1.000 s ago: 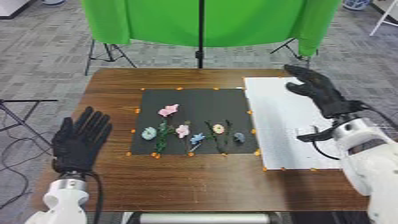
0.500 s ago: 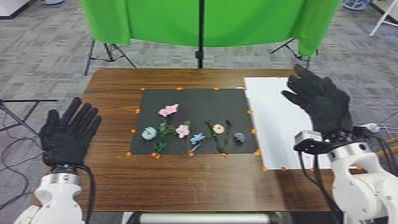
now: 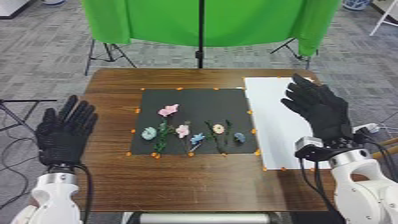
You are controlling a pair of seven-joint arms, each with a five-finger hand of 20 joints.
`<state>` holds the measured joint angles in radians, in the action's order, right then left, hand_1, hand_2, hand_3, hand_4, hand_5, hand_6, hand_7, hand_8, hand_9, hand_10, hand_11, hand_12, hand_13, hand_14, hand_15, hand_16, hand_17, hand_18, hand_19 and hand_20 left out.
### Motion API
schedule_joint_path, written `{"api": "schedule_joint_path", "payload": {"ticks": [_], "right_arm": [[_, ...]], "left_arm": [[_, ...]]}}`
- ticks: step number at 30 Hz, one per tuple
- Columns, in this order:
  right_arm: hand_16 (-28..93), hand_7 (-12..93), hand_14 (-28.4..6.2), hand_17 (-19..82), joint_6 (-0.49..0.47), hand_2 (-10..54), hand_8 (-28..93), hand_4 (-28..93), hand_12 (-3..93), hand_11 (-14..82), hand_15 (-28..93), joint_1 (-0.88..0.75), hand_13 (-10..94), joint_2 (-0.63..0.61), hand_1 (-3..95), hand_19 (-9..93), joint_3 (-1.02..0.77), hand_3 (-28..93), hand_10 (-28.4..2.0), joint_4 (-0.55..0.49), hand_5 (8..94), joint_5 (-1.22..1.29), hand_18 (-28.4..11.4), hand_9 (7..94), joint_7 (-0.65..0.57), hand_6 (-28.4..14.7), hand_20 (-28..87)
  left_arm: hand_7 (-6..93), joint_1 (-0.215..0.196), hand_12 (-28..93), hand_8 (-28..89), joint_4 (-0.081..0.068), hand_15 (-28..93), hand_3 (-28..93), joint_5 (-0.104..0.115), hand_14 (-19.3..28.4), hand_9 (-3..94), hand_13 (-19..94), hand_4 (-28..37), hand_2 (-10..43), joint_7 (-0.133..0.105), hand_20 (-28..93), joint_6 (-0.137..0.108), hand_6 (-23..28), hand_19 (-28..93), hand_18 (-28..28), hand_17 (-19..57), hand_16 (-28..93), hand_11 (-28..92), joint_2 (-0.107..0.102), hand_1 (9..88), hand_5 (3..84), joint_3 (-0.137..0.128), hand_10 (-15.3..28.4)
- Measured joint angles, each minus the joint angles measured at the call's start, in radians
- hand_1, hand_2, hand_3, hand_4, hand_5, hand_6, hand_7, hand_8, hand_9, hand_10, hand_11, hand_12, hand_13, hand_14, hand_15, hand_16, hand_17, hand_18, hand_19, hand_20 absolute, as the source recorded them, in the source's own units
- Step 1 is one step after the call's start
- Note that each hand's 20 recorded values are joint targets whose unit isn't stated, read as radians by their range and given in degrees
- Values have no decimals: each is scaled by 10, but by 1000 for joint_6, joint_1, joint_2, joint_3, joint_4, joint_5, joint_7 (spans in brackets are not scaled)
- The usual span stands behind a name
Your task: Arrange flowers
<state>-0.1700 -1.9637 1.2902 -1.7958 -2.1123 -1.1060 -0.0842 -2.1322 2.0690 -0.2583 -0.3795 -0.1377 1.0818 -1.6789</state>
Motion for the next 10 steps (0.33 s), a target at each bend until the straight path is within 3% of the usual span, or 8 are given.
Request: {"api": "schedule_joint_path", "payload": {"ticks": [5,10], "right_arm": [[136,71,-137,128,1,85,-100,-283,79,17,35,3,236,0,46,169,0,798,-150,-10,367,1,-114,323,4,-31,122],[134,73,-138,127,-11,85,-100,-283,80,18,35,15,237,3,48,171,2,797,-151,-11,375,0,-116,325,3,-31,121]], "left_arm": [[69,0,60,-82,1,202,738,0,134,329,228,-283,175,-9,96,10,89,289,119,-66,-66,136,-5,212,407,-10,152],[70,-14,64,-81,12,211,738,0,139,331,236,-283,175,-13,97,10,89,291,121,-68,-62,138,-5,212,405,-33,153]]}}
